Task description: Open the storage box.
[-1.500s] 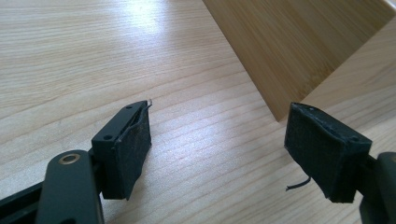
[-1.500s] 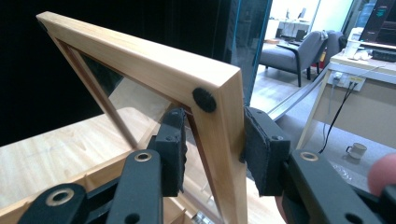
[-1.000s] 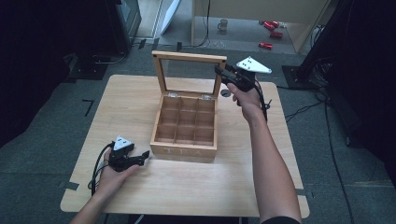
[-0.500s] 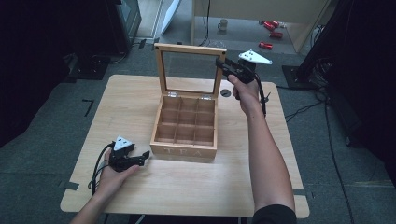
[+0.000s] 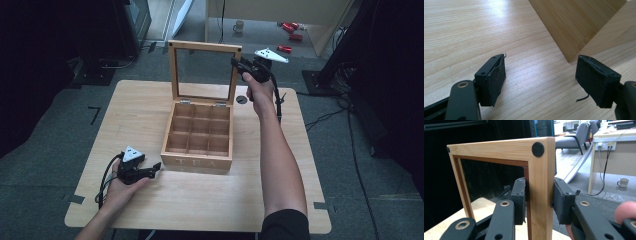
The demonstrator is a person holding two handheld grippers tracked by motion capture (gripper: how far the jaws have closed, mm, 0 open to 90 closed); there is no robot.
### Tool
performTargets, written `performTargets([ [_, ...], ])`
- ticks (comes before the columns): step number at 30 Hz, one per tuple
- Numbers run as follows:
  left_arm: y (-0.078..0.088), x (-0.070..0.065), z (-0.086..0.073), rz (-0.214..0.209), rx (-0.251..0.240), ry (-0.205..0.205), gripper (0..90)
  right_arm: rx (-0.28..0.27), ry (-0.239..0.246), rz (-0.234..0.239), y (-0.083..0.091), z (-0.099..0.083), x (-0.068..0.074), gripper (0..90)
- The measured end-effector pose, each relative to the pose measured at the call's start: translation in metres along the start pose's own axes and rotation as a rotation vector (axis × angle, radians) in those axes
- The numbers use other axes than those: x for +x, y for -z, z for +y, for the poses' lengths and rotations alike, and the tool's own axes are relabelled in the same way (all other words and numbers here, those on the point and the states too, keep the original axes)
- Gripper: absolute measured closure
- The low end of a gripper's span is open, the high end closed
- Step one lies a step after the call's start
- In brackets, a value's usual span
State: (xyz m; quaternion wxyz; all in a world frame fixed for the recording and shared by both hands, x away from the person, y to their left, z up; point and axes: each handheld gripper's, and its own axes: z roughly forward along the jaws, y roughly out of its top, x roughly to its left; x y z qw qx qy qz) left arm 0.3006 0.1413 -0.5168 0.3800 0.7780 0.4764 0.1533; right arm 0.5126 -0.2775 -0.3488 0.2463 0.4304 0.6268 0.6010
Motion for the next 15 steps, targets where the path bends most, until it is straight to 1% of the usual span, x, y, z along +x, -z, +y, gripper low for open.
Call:
performTargets([
  [1, 0.0, 0.0, 0.0, -0.002, 0.0, 0.001, 24.5, 0.0, -0.013, -0.008, -0.004, 0.0, -0.002, 67.0],
  [3, 0.0, 0.001, 0.0, -0.005, -0.001, 0.004, 24.5, 0.001, -0.02, -0.012, -0.007, 0.0, -0.004, 67.1],
  [9, 0.0, 0.001, 0.0, -0.009, -0.002, 0.006, 24.5, 0.006, -0.049, -0.01, -0.015, 0.0, -0.011, 67.3],
  [12, 0.0, 0.001, 0.0, -0.009, -0.002, 0.006, 24.5, 0.006, -0.055, -0.011, -0.017, 0.0, -0.013, 67.2],
  [15, 0.0, 0.001, 0.0, -0.014, -0.005, 0.01, 24.5, 0.013, -0.076, -0.011, -0.022, 0.0, -0.017, 67.2],
])
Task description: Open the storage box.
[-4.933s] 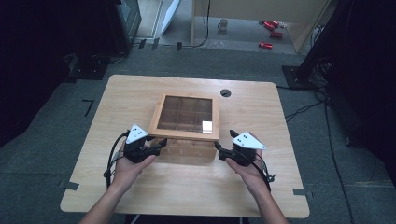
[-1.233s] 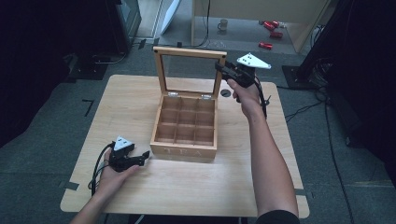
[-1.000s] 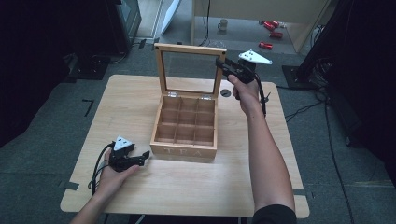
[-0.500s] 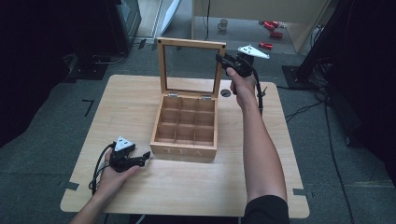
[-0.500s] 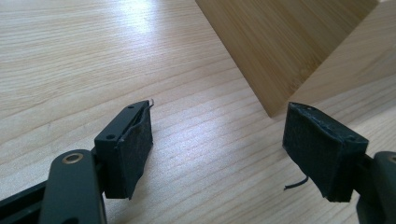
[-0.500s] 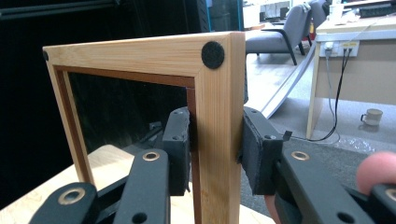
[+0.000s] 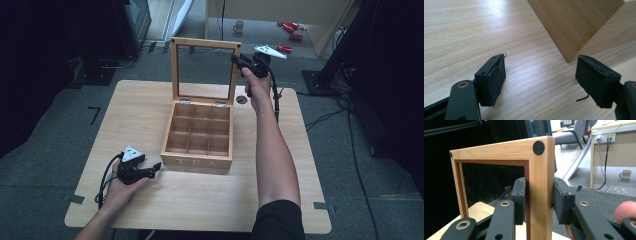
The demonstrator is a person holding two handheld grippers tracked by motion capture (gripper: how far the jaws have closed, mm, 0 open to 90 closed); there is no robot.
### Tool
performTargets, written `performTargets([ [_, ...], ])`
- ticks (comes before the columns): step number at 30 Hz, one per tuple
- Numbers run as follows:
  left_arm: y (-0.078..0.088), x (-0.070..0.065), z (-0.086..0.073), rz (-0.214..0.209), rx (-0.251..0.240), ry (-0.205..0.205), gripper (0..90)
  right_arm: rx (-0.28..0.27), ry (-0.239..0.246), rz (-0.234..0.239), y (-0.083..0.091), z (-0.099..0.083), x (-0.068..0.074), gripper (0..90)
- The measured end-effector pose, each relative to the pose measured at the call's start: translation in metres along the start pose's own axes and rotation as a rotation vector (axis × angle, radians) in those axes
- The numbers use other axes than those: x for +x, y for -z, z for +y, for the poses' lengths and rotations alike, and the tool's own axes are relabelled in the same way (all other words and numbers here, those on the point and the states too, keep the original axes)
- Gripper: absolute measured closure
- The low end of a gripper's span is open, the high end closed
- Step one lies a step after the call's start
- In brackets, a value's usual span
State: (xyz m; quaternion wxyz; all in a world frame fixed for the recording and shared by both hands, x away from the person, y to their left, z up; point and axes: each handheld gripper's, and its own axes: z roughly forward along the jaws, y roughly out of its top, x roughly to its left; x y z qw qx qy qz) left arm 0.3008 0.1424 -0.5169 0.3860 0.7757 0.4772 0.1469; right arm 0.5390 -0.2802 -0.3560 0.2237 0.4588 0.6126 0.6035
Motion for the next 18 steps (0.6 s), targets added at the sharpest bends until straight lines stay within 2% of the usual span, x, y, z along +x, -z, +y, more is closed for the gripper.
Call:
performTargets([
  [7, 0.0002, 0.0009, 0.0, -0.01, -0.001, 0.006, 24.5, -0.006, -0.023, 0.004, -0.0039, -0.0015, -0.0039, 67.2],
  [18, 0.0003, -0.0003, -0.0003, -0.003, 0.0, 0.002, 24.5, 0.003, 0.003, -0.012, -0.0009, 0.0001, 0.0006, 66.2],
])
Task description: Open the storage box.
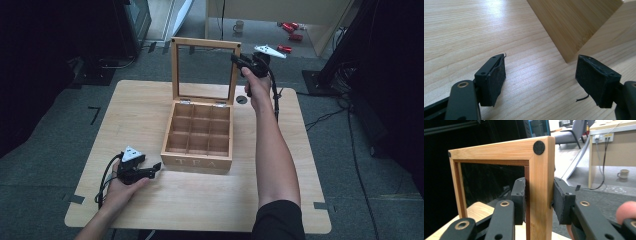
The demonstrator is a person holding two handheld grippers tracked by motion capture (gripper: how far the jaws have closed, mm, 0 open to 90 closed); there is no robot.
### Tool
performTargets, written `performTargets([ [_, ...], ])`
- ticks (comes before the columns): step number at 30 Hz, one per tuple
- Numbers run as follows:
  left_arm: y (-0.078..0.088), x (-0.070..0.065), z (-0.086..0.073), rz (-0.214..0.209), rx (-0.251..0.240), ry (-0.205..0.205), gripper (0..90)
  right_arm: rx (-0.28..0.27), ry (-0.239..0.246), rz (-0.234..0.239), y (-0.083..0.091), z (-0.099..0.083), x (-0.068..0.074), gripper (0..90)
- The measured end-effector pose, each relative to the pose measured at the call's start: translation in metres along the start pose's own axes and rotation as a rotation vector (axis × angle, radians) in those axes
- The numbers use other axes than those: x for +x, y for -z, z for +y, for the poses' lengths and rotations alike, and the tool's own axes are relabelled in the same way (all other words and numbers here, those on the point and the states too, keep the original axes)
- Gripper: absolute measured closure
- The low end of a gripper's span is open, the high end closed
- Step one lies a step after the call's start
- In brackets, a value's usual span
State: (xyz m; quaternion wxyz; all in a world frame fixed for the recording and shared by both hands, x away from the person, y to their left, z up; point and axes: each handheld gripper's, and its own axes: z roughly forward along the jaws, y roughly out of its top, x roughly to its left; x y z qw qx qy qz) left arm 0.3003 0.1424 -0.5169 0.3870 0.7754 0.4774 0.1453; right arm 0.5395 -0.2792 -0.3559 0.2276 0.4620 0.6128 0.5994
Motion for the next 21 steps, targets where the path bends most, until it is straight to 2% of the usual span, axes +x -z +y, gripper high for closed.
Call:
performTargets([
  [1, 0.0, 0.0, 0.0, 0.0, 0.0, 0.0, 24.5, 0.003, 0.009, -0.011, 0.001, 0.0, 0.002, 60.3],
  [2, 0.0, 0.0, 0.0, 0.0, 0.0, 0.0, 24.5, 0.012, 0.028, -0.006, 0.002, 0.0, 0.005, 46.8],
  [3, 0.0, 0.0, 0.0, 0.0, -0.001, 0.002, 24.5, 0.015, 0.037, -0.008, 0.003, 0.001, 0.006, 41.8],
  [4, 0.0, 0.0, 0.0, 0.0, -0.001, 0.002, 24.5, 0.015, 0.037, -0.008, 0.003, 0.001, 0.006, 41.8],
  [5, 0.0, 0.0, 0.0, 0.002, 0.0, 0.002, 24.5, 0.024, 0.072, -0.032, 0.006, 0.002, 0.012, 26.4],
  [7, 0.0, -0.001, 0.0, 0.005, 0.0, 0.001, 24.5, 0.028, 0.088, -0.052, 0.009, 0.002, 0.015, 13.3],
  [8, 0.0, -0.001, 0.0, 0.005, 0.0, 0.001, 24.5, 0.037, 0.083, -0.062, 0.01, 0.003, 0.016, 10.0],
  [11, 0.001, -0.001, -0.001, 0.007, 0.0, 0.0, 24.5, 0.041, 0.069, -0.048, 0.02, 0.006, 0.013, 10.0],
  [13, 0.001, -0.001, -0.001, 0.007, -0.001, 0.002, 24.5, 0.046, 0.065, -0.055, 0.025, 0.007, 0.011, 5.9],
  [17, 0.001, -0.001, -0.001, 0.012, 0.001, 0.005, 24.5, 0.055, 0.073, -0.052, 0.038, 0.007, 0.01, 0.3],
  [21, 0.001, -0.002, -0.001, 0.034, 0.005, 0.0, 24.1, 0.067, 0.086, -0.062, 0.049, 0.003, 0.011, 0.0],
])
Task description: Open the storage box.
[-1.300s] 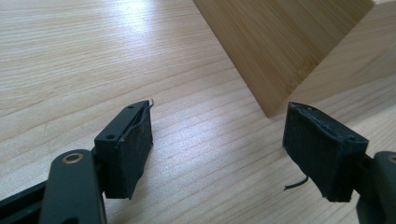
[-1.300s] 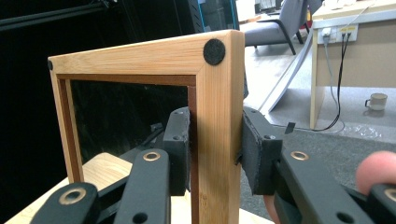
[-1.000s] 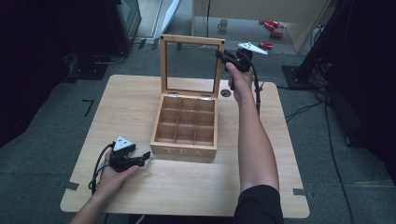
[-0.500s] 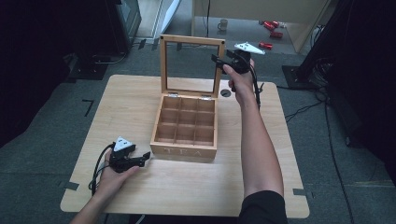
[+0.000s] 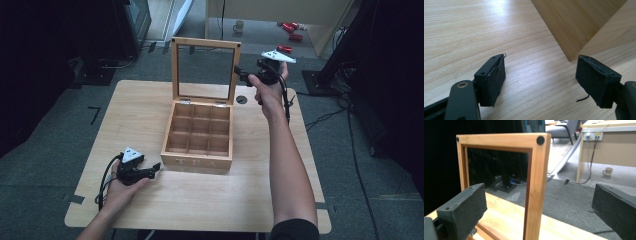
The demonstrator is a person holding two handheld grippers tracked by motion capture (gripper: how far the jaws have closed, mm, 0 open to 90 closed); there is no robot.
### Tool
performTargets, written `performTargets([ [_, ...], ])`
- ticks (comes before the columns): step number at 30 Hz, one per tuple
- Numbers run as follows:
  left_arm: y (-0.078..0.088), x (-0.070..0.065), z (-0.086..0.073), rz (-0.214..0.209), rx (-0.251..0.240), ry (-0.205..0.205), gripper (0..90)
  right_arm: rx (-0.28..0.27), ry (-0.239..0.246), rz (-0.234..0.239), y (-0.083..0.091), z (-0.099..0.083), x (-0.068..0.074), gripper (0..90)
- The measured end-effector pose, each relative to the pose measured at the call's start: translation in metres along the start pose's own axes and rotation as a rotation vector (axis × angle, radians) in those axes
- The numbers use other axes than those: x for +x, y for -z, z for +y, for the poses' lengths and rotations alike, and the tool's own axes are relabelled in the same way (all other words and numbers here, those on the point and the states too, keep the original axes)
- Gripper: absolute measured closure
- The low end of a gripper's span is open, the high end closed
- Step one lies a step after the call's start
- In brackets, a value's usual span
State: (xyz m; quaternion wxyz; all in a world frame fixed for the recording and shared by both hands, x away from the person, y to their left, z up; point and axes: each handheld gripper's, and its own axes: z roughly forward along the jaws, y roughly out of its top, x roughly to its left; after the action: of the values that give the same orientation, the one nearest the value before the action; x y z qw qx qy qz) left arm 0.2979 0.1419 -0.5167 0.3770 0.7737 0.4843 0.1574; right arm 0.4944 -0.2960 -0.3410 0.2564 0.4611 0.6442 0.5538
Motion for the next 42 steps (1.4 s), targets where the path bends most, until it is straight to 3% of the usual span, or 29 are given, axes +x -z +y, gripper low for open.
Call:
performTargets([
  [2, 0.0, -0.001, 0.0, 0.021, 0.007, -0.011, 21.1, 0.009, 0.004, -0.021, 0.015, -0.006, 0.001, 0.0],
  [4, 0.0, -0.002, 0.0, 0.042, 0.015, -0.022, 19.7, 0.011, 0.004, -0.025, 0.019, -0.008, 0.001, 0.0],
  [7, -0.001, -0.005, -0.001, 0.101, 0.047, -0.044, 11.4, 0.012, 0.004, -0.038, 0.044, -0.017, 0.001, 0.0],
  [11, -0.002, -0.007, -0.001, 0.138, 0.07, -0.053, 8.0, 0.035, 0.017, -0.056, 0.068, -0.025, 0.002, 0.0],
  [15, -0.002, -0.007, -0.001, 0.143, 0.073, -0.049, 6.9, 0.051, 0.027, -0.071, 0.088, -0.033, 0.003, 0.0],
  [17, -0.002, -0.007, -0.001, 0.146, 0.074, -0.05, 5.7, 0.062, 0.011, -0.083, 0.11, -0.047, 0.004, 0.0],
  [18, -0.002, -0.007, -0.001, 0.146, 0.074, -0.05, 5.5, 0.062, 0.011, -0.083, 0.11, -0.047, 0.004, 0.0],
  [21, -0.003, -0.008, -0.002, 0.148, 0.068, -0.048, 4.7, 0.095, 0.013, -0.097, 0.13, -0.07, 0.006, 0.0],
  [31, -0.003, -0.008, -0.001, 0.148, 0.069, -0.044, 4.4, 0.146, 0.014, -0.13, 0.167, -0.122, 0.01, 0.0],
  [36, -0.003, -0.008, -0.001, 0.148, 0.069, -0.044, 4.4, 0.158, 0.006, -0.14, 0.18, -0.137, 0.009, 0.0],
  [42, -0.003, -0.008, -0.001, 0.148, 0.069, -0.045, 4.5, 0.173, -0.03, -0.152, 0.197, -0.166, 0.007, 0.0],
])
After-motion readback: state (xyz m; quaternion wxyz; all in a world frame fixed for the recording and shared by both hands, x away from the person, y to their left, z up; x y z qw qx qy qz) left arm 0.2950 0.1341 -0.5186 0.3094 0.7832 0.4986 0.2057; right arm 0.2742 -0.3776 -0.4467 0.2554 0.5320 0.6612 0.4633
